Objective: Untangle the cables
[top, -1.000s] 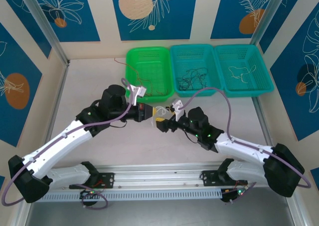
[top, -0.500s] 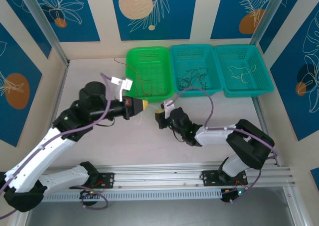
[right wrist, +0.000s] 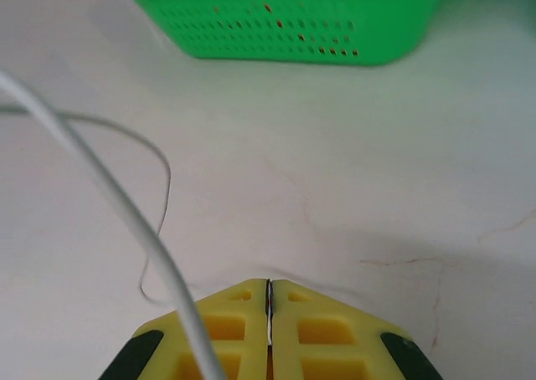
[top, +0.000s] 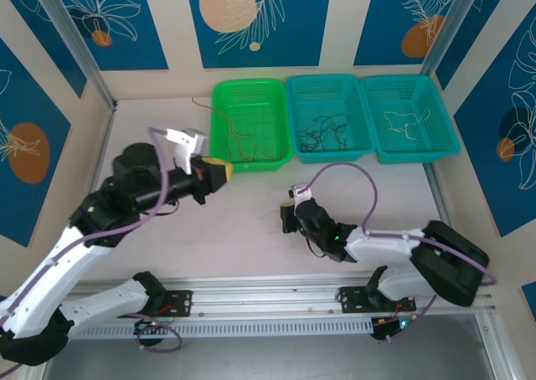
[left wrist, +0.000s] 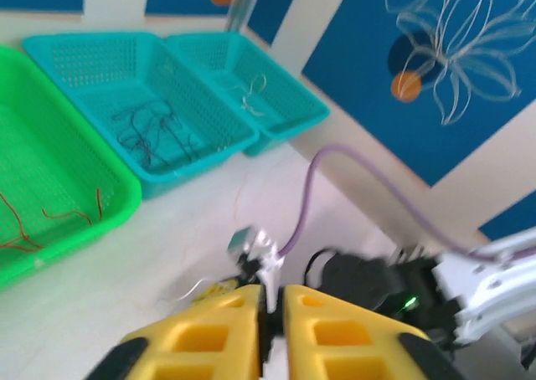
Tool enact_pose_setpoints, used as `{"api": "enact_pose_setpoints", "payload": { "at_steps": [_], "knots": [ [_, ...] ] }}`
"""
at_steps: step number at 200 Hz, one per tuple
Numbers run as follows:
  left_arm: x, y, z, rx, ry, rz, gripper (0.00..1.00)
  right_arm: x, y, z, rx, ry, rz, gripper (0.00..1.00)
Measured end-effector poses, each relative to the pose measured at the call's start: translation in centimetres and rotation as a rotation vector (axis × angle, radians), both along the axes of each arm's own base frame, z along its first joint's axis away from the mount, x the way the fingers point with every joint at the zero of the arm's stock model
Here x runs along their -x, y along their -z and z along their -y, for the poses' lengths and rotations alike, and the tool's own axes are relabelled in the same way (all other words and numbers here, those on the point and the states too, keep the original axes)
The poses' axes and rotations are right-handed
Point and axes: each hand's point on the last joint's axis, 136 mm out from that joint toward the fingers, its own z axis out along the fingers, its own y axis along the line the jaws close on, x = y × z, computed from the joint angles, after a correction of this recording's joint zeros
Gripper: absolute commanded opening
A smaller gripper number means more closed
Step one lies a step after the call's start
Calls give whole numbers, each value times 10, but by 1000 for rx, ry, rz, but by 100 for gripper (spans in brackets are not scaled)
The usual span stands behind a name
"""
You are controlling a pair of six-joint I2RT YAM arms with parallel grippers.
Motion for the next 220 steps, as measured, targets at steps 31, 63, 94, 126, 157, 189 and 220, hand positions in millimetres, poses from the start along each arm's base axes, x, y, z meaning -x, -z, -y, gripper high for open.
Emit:
{"api": "enact_pose_setpoints", "payload": {
  "at_steps": [31, 63, 94, 126, 157, 189, 220],
  "knots": [
    [3, 101, 19, -143, 140, -53, 48, 18, -33, 6, -7, -90, 29, 0],
    [10, 144, 31, -128, 234, -25, 69, 41, -73, 11, -47, -198, 71, 0],
    [9, 121, 52, -18, 327, 101, 72, 62, -101, 14, -93, -284, 91, 0],
    [10, 128, 78, 27, 449, 88, 73, 75, -114, 10, -114, -356, 79, 0],
    [12, 138, 94, 34, 511, 58, 63, 79, -117, 8, -118, -382, 65, 0],
    [18, 129, 102, 54, 557, 67, 0, 78, -116, 4, -110, -391, 48, 0],
    [16, 118, 101, 54, 526, 95, 0, 73, -111, 5, -93, -364, 40, 13]
  ]
}}
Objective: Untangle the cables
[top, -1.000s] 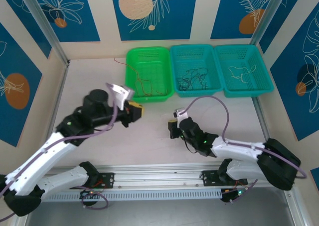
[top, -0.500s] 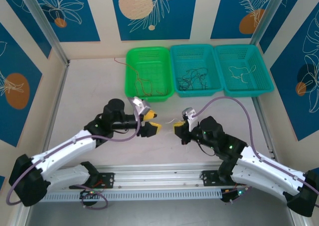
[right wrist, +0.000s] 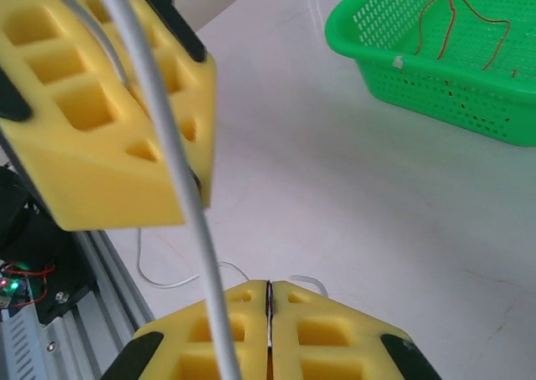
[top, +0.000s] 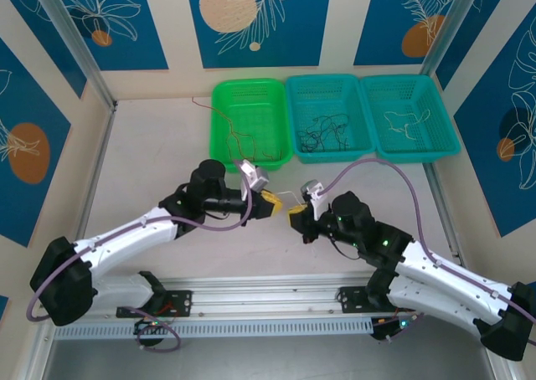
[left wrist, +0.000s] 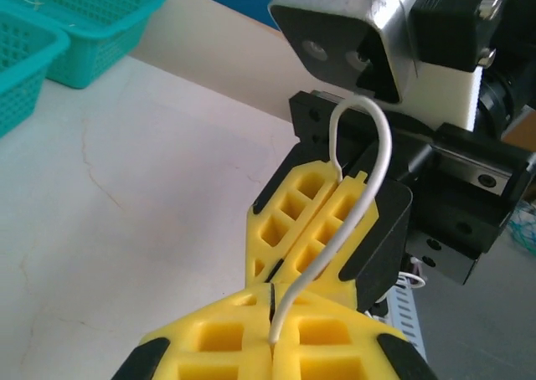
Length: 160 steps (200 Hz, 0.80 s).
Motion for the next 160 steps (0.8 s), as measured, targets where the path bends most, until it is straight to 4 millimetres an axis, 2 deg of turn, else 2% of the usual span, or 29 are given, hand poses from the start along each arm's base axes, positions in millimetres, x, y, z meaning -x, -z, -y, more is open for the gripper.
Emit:
{"api": "enact_pose_setpoints", "payload": {
  "at_steps": [13, 24, 56, 73, 95, 112, 129, 135, 153, 160],
  "knots": [
    [-1, -12, -6, 21, -38, 15, 0, -9, 2, 7, 11, 67, 2, 15],
    [3, -31, -15, 62, -71, 33, 0, -18, 10, 17, 42, 153, -17, 15],
    [21, -101, -54, 224, -177, 142, 0, -46, 63, 77, 231, 539, -187, 19],
    [29, -125, -77, 280, -248, 193, 0, -45, 90, 113, 311, 712, -287, 22],
    [31, -145, -100, 305, -340, 230, 0, -39, 109, 146, 310, 873, -382, 21],
    [25, -151, -109, 291, -405, 234, 0, -34, 118, 163, 278, 953, -433, 17],
    [16, -140, -110, 243, -449, 215, 0, -31, 120, 170, 230, 986, -458, 19],
    [12, -133, -109, 218, -459, 201, 0, -31, 120, 171, 209, 986, -464, 24],
    [4, -117, -105, 164, -473, 170, 0, -31, 113, 162, 142, 929, -467, 57],
    [2, -111, -103, 149, -475, 160, 0, -32, 108, 156, 111, 902, -463, 63]
  ]
}}
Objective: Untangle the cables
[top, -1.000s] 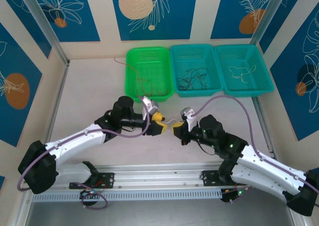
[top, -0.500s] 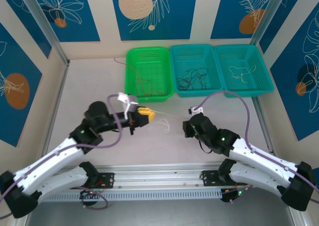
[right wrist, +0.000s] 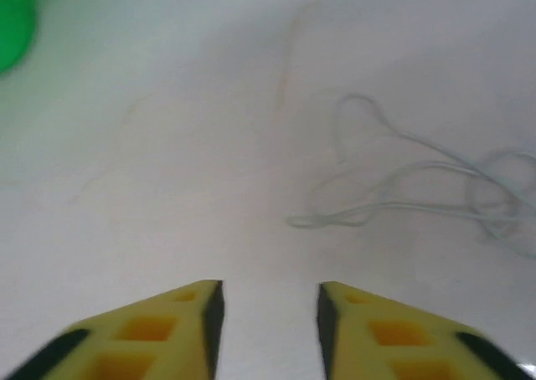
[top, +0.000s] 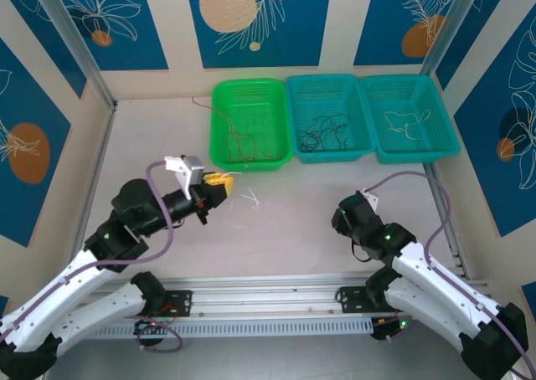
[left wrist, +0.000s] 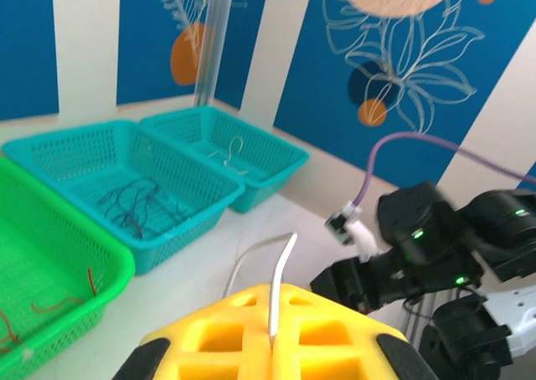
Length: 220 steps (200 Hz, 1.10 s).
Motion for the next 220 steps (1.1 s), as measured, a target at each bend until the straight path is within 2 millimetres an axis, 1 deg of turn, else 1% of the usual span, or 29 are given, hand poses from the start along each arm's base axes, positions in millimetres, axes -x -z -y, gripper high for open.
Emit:
{"api": "enact_pose_setpoints", "payload": {
  "at_steps": [27, 46, 62, 80, 93, 101, 112, 118, 123, 144, 165, 169, 180, 200, 220],
  "knots": [
    [-7, 24, 7, -42, -3, -53, 0, 1, -20, -9, -71, -38, 26, 65],
    [-9, 36, 10, -53, 4, -80, 0, 0, -45, -17, -126, -59, 46, 65],
    [-11, 50, 19, -59, 29, -117, 0, -3, -69, -27, -181, -92, 72, 65],
    [-17, 71, 31, -78, 55, -173, 0, -7, -90, -39, -218, -138, 86, 65],
    [-21, 91, 40, -101, 69, -220, 0, -10, -94, -41, -208, -136, 68, 65],
    [-23, 104, 44, -117, 74, -252, 0, -10, -91, -37, -185, -104, 36, 66],
    [-25, 118, 47, -134, 79, -285, 0, -12, -81, -22, -142, -16, -33, 68],
    [-25, 124, 49, -143, 83, -301, 0, -13, -75, -12, -118, 44, -74, 76],
    [-25, 127, 50, -148, 86, -308, 0, -14, -69, -2, -100, 102, -107, 80],
    [-25, 130, 52, -140, 97, -315, 0, -12, -39, 33, -56, 289, -258, 84],
    [-21, 128, 55, -125, 125, -314, 0, -5, -8, 57, -76, 426, -381, 89],
    [-20, 129, 56, -124, 132, -314, 0, -3, -2, 61, -81, 443, -401, 95],
    [-16, 130, 57, -121, 157, -317, 0, 3, 14, 69, -113, 498, -457, 100],
    [-5, 137, 59, -126, 213, -337, 0, 10, 40, 78, -180, 574, -547, 100],
    [3, 142, 61, -134, 257, -349, 0, 7, 55, 80, -229, 597, -608, 100]
  ]
}}
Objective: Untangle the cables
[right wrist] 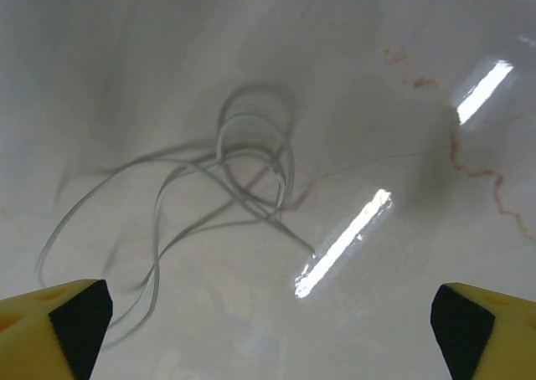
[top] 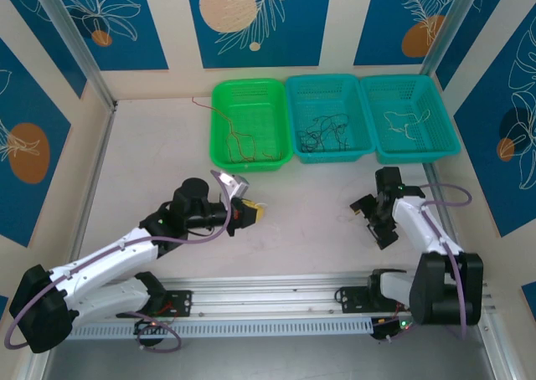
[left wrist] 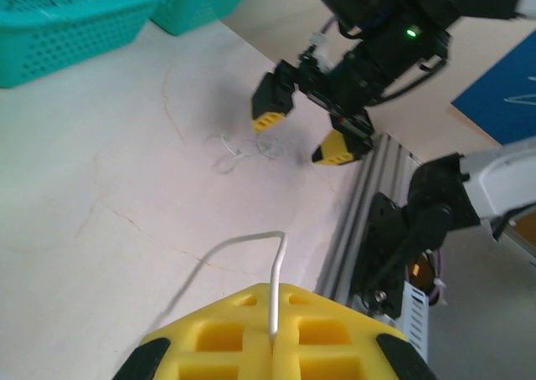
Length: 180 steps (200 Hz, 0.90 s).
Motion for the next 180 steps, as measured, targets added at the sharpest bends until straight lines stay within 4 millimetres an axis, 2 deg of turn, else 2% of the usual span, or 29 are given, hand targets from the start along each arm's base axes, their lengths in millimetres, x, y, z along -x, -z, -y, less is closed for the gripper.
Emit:
{"api": "enact_pose_setpoints", "payload": {
  "at_steps": [23, 41, 48, 68, 87, 101, 115, 135, 155, 180],
  "knots": [
    [5, 3, 1, -3, 25, 0, 0, -8, 15, -5, -47, -16, -32, 94],
    [6, 5, 0, -8, 27, 2, 0, -12, 24, -7, -60, -22, -43, 79],
    [6, 5, 0, -8, 28, 4, 0, -14, 26, -7, -65, -24, -42, 70],
    [7, 5, 0, -6, 28, 6, 0, -9, 29, -3, -76, -9, -61, 27],
    [8, 4, -2, -1, 28, 11, 0, 0, 31, 2, -79, 22, -83, 10],
    [9, 3, -3, 2, 28, 14, 0, -14, 27, 1, -94, 17, 0, 1],
    [10, 2, -4, 6, 28, 18, 0, -32, 16, 1, -104, -4, 105, 0],
    [11, -1, -5, 12, 28, 24, 0, -49, -12, 4, -101, -9, 247, 0],
    [11, -3, -5, 16, 28, 28, 0, -62, -52, 8, -78, -16, 398, 0],
    [11, -3, -5, 17, 28, 29, 0, -77, -113, 12, -45, -20, 589, 0]
  ]
}}
